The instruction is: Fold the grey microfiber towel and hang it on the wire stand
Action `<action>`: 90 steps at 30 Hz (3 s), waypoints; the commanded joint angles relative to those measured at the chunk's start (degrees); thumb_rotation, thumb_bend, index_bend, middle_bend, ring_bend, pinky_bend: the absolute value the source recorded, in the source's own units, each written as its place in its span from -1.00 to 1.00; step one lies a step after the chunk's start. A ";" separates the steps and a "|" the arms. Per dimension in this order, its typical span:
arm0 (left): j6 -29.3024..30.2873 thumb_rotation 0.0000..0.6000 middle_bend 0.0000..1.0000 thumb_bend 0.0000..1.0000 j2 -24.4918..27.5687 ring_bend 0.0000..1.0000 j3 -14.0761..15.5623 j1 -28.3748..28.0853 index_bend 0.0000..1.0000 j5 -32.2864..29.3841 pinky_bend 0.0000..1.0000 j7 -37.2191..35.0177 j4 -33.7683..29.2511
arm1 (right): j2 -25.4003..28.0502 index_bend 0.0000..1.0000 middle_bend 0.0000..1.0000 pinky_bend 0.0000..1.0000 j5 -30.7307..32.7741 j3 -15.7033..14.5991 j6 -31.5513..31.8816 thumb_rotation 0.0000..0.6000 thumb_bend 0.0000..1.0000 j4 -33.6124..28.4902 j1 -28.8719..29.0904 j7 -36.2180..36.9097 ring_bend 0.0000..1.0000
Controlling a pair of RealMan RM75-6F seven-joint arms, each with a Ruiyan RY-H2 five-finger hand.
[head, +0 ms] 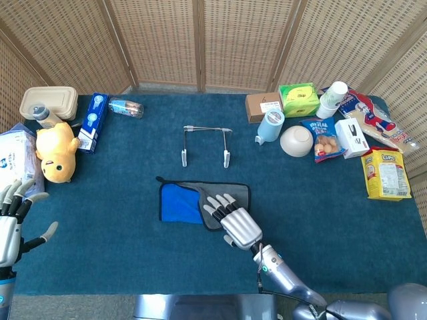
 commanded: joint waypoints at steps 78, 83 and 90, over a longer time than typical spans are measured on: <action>-0.22 1.00 -0.80 -0.31 0.69 -1.00 -1.16 1.91 -0.44 0.80 -1.00 -1.84 -0.91 | -0.84 -0.53 -0.82 -1.00 11.46 8.95 0.74 1.00 -0.39 15.11 5.31 6.87 -1.00; -0.14 1.00 -0.80 -0.31 0.78 -1.00 -1.17 1.91 -0.44 1.02 -1.00 -1.65 -1.17 | 1.08 -0.55 -0.82 -1.00 11.54 8.78 2.19 1.00 -0.39 11.83 4.39 7.00 -1.00; -0.92 1.00 -0.79 -0.31 1.00 -1.00 -0.92 1.36 -0.43 1.84 -1.00 -0.26 -0.26 | 4.39 -0.57 -0.82 -1.00 11.39 6.88 3.75 1.00 -0.39 5.40 2.36 6.42 -1.00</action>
